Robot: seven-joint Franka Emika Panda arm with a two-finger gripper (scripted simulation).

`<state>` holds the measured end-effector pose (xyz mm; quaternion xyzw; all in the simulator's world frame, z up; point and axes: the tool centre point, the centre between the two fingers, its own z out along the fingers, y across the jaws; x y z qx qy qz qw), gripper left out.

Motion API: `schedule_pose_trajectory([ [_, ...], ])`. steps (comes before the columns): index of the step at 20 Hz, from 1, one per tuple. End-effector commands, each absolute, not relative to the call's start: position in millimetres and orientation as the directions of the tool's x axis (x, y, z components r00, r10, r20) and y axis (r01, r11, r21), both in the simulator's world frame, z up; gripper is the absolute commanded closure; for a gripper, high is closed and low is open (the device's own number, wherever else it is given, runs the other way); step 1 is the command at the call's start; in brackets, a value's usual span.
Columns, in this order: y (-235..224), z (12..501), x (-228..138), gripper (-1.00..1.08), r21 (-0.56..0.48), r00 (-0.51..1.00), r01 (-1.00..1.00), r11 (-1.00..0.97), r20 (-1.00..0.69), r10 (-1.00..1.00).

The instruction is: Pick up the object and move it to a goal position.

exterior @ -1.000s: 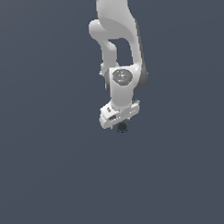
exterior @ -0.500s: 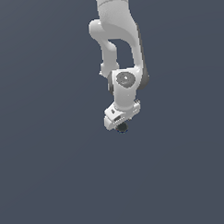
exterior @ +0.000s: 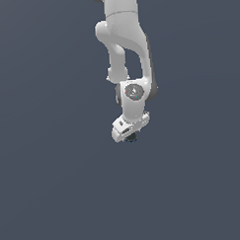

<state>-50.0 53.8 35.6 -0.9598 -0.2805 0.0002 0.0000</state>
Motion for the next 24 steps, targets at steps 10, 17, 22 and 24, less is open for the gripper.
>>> schedule_pose_trajectory([
  [10, 53.9, 13.6, -49.7, 1.08, 0.0, 0.841, 0.541, -0.841, 0.0, 0.541],
  [17, 53.9, 13.6, -49.7, 1.08, 0.0, 0.841, 0.541, -0.841, 0.0, 0.541],
  [22, 53.5, 18.3, -50.3, 1.08, 0.001, 0.842, 0.54, -0.842, 0.0, 0.54],
  [24, 54.1, 23.0, -51.2, 1.08, 0.001, 0.842, 0.54, -0.842, 0.0, 0.54],
])
